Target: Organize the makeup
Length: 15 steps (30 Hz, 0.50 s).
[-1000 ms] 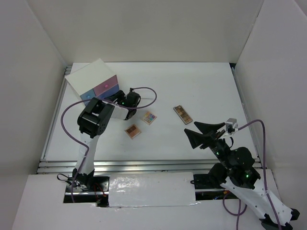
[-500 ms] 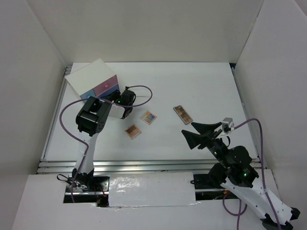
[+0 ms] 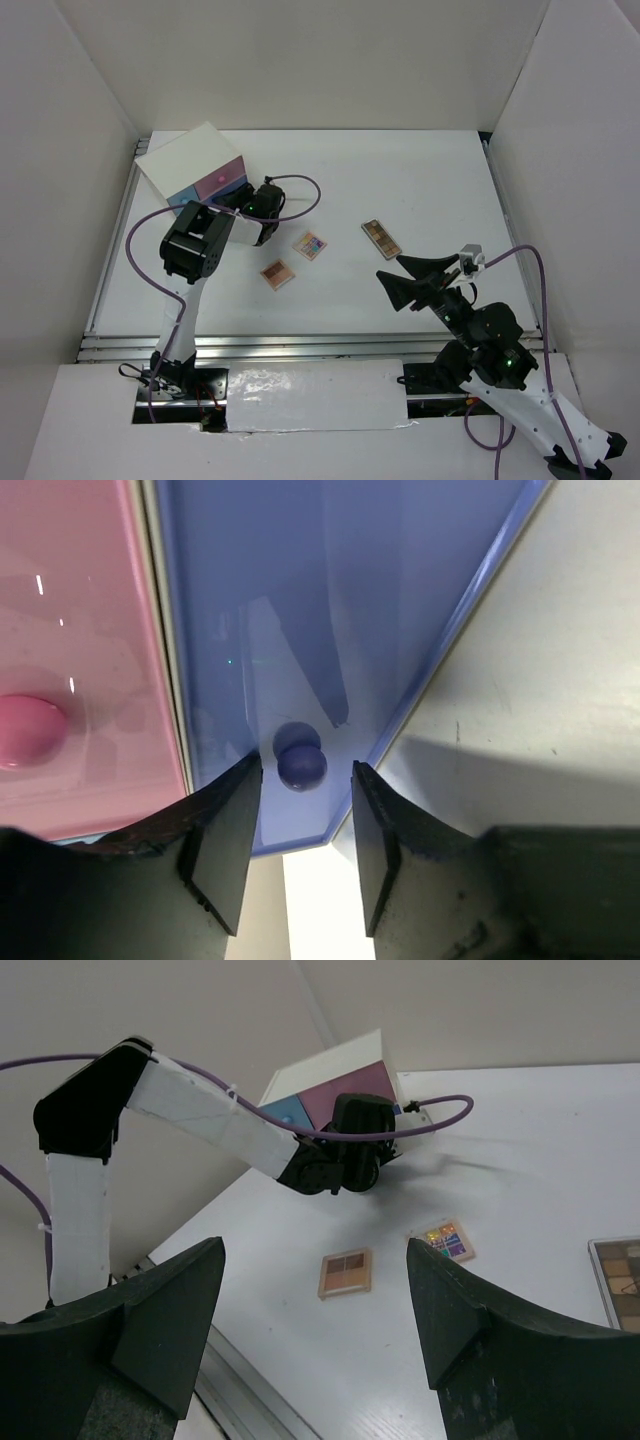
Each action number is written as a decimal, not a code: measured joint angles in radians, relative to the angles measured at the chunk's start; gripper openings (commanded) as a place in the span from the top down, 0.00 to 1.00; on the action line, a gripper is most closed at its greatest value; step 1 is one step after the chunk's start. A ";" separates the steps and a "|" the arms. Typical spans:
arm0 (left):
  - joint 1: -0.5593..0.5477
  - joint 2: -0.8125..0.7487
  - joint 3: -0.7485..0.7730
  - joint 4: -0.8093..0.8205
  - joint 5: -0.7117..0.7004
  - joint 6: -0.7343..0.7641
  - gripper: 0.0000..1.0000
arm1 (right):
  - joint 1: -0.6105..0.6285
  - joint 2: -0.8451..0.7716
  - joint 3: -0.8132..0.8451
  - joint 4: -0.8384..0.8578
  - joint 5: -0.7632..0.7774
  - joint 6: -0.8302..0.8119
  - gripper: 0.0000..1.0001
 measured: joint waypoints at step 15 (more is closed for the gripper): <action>0.002 0.011 0.008 0.041 -0.004 0.017 0.49 | 0.000 0.006 -0.013 0.002 -0.016 0.000 0.20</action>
